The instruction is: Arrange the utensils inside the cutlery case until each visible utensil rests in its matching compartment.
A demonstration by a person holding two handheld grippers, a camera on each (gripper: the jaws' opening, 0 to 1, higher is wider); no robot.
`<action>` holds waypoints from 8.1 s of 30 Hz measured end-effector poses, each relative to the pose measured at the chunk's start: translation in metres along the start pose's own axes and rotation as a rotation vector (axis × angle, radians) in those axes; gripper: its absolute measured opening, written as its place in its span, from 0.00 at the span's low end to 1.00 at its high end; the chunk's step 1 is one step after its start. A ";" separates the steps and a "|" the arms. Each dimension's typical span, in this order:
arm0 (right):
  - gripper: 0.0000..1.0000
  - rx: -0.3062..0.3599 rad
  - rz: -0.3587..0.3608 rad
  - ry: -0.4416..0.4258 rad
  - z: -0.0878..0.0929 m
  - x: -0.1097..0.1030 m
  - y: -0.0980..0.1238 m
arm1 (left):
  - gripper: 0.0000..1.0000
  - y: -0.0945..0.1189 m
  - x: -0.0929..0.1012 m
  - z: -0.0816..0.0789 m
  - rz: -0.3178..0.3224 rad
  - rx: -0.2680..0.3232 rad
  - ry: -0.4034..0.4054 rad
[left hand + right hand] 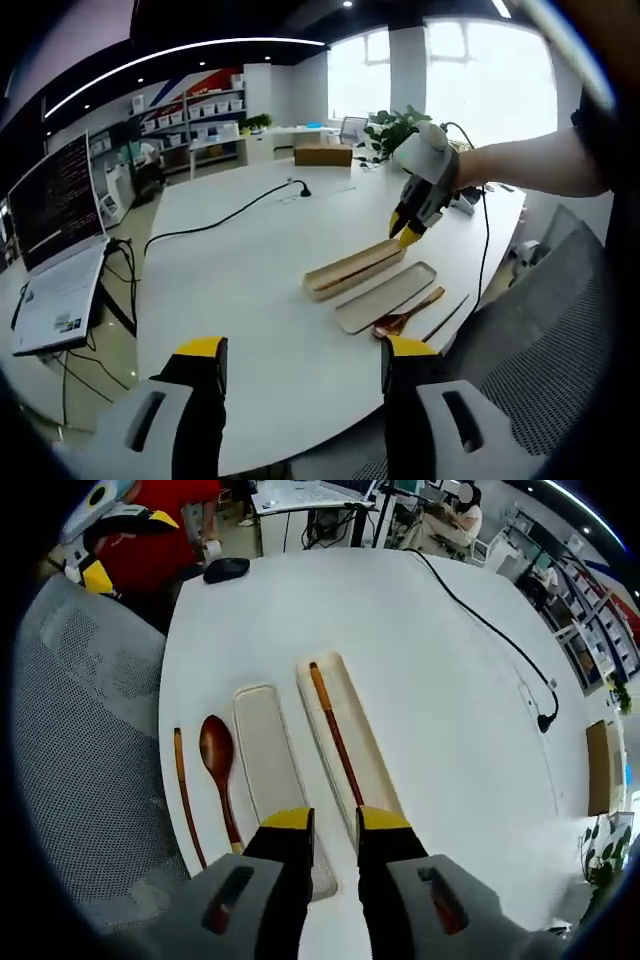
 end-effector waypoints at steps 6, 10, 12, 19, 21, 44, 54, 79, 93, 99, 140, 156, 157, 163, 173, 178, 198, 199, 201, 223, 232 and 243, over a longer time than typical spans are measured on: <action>0.14 0.015 0.020 -0.014 0.003 -0.008 0.013 | 0.64 0.001 0.000 -0.002 -0.006 0.007 -0.013; 0.14 0.027 0.036 -0.028 0.004 -0.010 0.020 | 0.64 0.002 -0.002 -0.004 -0.014 0.021 -0.011; 0.14 0.030 0.037 -0.032 0.005 -0.012 0.022 | 0.64 0.003 -0.004 -0.005 -0.022 0.023 -0.012; 0.14 0.036 0.041 -0.026 0.009 -0.024 0.029 | 0.64 0.003 -0.003 -0.006 -0.031 0.026 -0.025; 0.14 0.036 0.042 -0.022 0.011 -0.027 0.032 | 0.64 0.003 -0.002 -0.006 -0.033 0.024 -0.033; 0.15 0.060 0.025 -0.032 0.029 -0.060 0.039 | 0.64 0.004 0.002 0.001 -0.031 -0.015 -0.044; 0.16 0.056 -0.004 -0.029 0.032 -0.079 0.035 | 0.64 0.005 0.002 0.001 -0.030 -0.012 -0.039; 0.16 0.016 -0.067 -0.018 0.047 -0.109 0.027 | 0.64 0.004 0.004 -0.001 -0.010 -0.001 -0.026; 0.17 -0.039 -0.141 0.046 0.051 -0.130 0.010 | 0.66 0.003 0.006 -0.004 0.007 0.025 -0.007; 0.16 -0.079 -0.202 0.108 0.050 -0.144 -0.009 | 0.66 0.003 0.006 -0.006 0.009 0.035 0.001; 0.01 -0.134 -0.199 0.230 0.051 -0.148 -0.047 | 0.65 0.003 0.007 -0.005 0.013 0.026 -0.004; 0.00 -0.143 -0.201 0.247 0.049 -0.153 -0.047 | 0.65 0.004 0.005 -0.004 0.004 0.024 -0.009; 0.00 -0.138 -0.205 0.236 0.048 -0.153 -0.047 | 0.65 0.004 0.004 -0.004 0.002 0.025 -0.010; 0.00 -0.130 -0.223 0.193 0.049 -0.156 -0.046 | 0.65 0.003 0.004 -0.004 0.001 0.024 -0.009; 0.00 -0.116 -0.242 0.224 0.047 -0.157 -0.043 | 0.65 0.003 0.003 -0.004 0.000 0.020 -0.009; 0.00 -0.090 -0.231 0.219 0.042 -0.154 -0.040 | 0.65 0.003 0.004 -0.004 0.001 0.018 -0.010; 0.00 -0.028 -0.165 0.214 0.013 -0.121 -0.016 | 0.65 0.003 0.005 -0.003 0.009 0.015 -0.014; 0.00 -0.027 -0.163 0.212 0.011 -0.119 -0.015 | 0.65 0.003 0.005 -0.004 0.009 0.016 -0.014; 0.00 -0.022 -0.159 0.218 0.008 -0.115 -0.013 | 0.65 0.003 0.005 -0.004 0.009 0.017 -0.013; 0.00 0.004 -0.062 0.256 -0.019 -0.062 0.000 | 0.65 0.003 0.005 -0.004 0.010 0.022 -0.007; 0.00 0.000 -0.030 0.265 -0.028 -0.036 -0.001 | 0.65 0.002 0.005 -0.003 0.009 0.017 -0.005; 0.00 -0.032 -0.017 0.267 -0.028 -0.013 -0.015 | 0.65 0.002 0.005 -0.002 0.013 0.012 -0.002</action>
Point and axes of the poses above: the point that each gripper's makers call its tool centre point, and the gripper's own axes: y roughly backward along the fingers, x roughly to its right, z roughly out of its underside, the point moved 1 cm from there along y, roughly backward along the fingers, and after that the axes turned 6 degrees about x, right-handed, at the moved point
